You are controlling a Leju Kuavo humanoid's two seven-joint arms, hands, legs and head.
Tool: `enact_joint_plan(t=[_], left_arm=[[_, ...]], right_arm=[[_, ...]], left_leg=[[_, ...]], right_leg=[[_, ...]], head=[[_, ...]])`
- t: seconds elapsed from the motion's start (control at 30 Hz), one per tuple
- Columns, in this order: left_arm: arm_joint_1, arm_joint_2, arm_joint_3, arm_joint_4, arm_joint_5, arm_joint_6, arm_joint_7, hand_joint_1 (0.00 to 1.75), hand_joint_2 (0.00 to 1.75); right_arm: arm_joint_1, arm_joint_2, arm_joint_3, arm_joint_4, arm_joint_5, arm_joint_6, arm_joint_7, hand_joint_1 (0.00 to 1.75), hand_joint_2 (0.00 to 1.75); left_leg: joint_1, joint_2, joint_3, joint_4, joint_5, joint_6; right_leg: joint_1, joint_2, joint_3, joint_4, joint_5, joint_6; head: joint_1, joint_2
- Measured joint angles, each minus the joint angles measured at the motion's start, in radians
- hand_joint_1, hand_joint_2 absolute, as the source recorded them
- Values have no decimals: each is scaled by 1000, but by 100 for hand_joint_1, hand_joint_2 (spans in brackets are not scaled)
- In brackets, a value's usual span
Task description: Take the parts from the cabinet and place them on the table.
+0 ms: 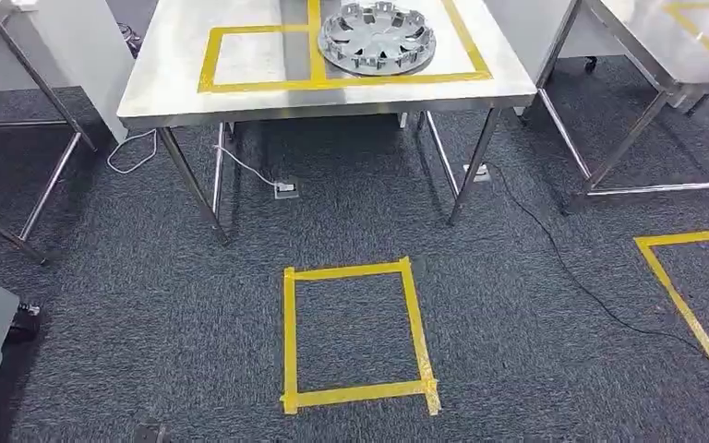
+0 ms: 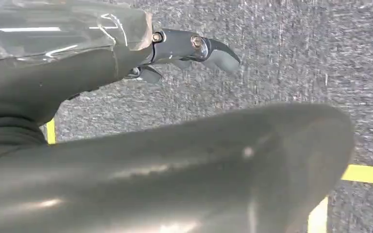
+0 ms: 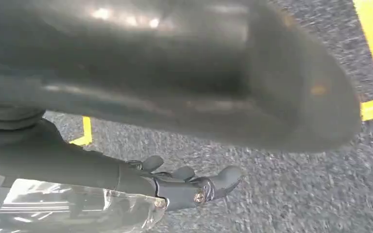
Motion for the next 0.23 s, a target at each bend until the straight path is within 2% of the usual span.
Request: enact_joint_plan(t=[0.03,0.07,0.1,0.13,0.17,0.2,0.23], left_arm=[[1,3,-5,1,1,0,-1,0,0],[1,4,-9,2,1,-3,-1,0,0],[2,6,-14,3,1,-3,-2,0,0],[5,9,-17,5,2,-3,-2,0,0],[7,10,-21,6,2,-4,-2,0,0],[9,10,-26,8,3,-3,-2,0,0],[9,13,-29,9,6,-3,-2,0,0]], right_arm=[[0,0,0,8,-4,1,-2,0,0],[0,-2,0,12,-7,1,-5,0,0],[1,-6,0,16,-12,1,-6,0,0],[1,-3,0,23,-16,1,-9,0,0],[1,-4,0,26,-19,0,-11,0,0],[4,-4,0,27,-19,-1,-15,0,0],[7,-4,0,28,-19,-3,-17,0,0]], left_leg=[[3,1,4,-8,12,-6],[8,1,1,-8,21,-12],[6,0,0,-13,31,-20],[11,-2,-8,-7,23,-26],[11,-3,-22,16,-29,-33],[15,-3,-34,66,-100,-39],[18,-3,-49,142,-169,-45]], right_leg=[[3,1,-17,15,12,-1],[7,3,-18,13,13,-6],[7,2,-26,11,22,-17],[-6,-1,-35,7,38,-25],[-5,-2,-48,8,49,-32],[-5,-3,-59,8,61,-37],[-4,-3,-73,9,73,-38]], head=[[-3,0],[3,0],[2,0],[3,0],[0,0],[-5,0],[-3,0]])
